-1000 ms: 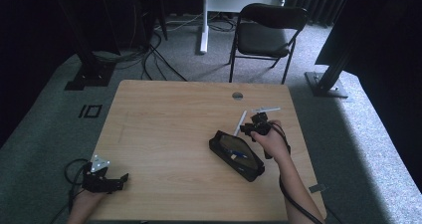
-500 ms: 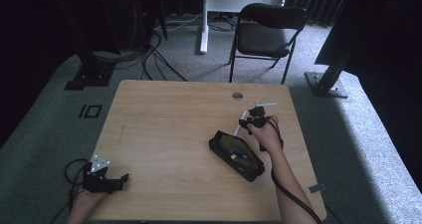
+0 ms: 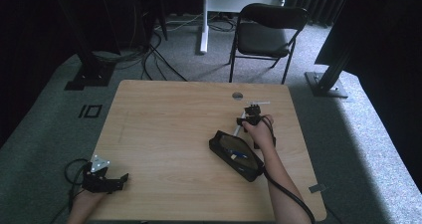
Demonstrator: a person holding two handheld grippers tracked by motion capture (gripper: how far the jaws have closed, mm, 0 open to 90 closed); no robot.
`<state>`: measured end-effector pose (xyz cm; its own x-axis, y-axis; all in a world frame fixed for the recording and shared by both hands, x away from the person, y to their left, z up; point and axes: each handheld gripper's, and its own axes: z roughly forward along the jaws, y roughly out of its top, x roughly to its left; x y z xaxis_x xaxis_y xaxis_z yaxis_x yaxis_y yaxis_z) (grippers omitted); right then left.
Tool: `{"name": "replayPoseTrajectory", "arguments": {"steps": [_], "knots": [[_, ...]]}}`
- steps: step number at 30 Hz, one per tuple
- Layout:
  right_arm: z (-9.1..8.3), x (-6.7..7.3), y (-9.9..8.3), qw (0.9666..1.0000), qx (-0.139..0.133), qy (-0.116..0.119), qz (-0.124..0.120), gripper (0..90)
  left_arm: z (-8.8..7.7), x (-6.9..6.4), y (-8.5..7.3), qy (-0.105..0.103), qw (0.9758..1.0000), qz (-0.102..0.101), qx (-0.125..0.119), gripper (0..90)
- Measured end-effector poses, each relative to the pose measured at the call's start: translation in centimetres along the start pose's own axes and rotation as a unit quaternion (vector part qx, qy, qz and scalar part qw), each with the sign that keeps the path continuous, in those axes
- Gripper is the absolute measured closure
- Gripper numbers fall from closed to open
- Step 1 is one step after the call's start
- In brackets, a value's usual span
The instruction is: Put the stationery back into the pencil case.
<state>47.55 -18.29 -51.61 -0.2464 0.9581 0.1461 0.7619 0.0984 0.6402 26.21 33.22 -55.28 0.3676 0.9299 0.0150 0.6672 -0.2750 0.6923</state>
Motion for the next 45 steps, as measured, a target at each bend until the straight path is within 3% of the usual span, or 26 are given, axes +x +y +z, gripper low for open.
{"name": "replayPoseTrajectory", "arguments": {"steps": [4, 14, 22, 28, 31, 45], "knots": [[0.7, 0.2, 0.1, 0.9998, 0.015, -0.014, -0.002, 58.0, 0.0, 0.0, 0.0, 0.000, 1.0000, 0.000, 0.000, 0.2], [1.7, 0.6, 0.2, 0.9987, 0.046, -0.021, -0.011, 66.4, 0.0, 0.0, 0.0, 0.000, 1.0000, 0.000, 0.000, 0.2], [1.7, 0.7, 0.3, 0.9971, 0.055, -0.031, -0.043, 77.8, 0.0, 0.0, 0.0, 0.000, 1.0000, 0.000, 0.000, 0.2], [1.6, 0.5, 0.2, 0.9980, 0.049, -0.026, -0.030, 78.4, 0.0, 0.0, 0.0, 0.000, 1.0000, 0.000, 0.000, 0.2], [0.6, 0.2, 0.6, 0.9988, 0.036, -0.018, -0.028, 78.3, 0.0, 0.0, 0.0, 0.000, 1.0000, 0.000, 0.000, 0.2], [-3.2, -0.8, 0.7, 0.9987, 0.028, -0.003, -0.041, 78.4, 0.0, 0.0, 0.0, 0.000, 1.0000, 0.000, 0.000, 0.2]]}}
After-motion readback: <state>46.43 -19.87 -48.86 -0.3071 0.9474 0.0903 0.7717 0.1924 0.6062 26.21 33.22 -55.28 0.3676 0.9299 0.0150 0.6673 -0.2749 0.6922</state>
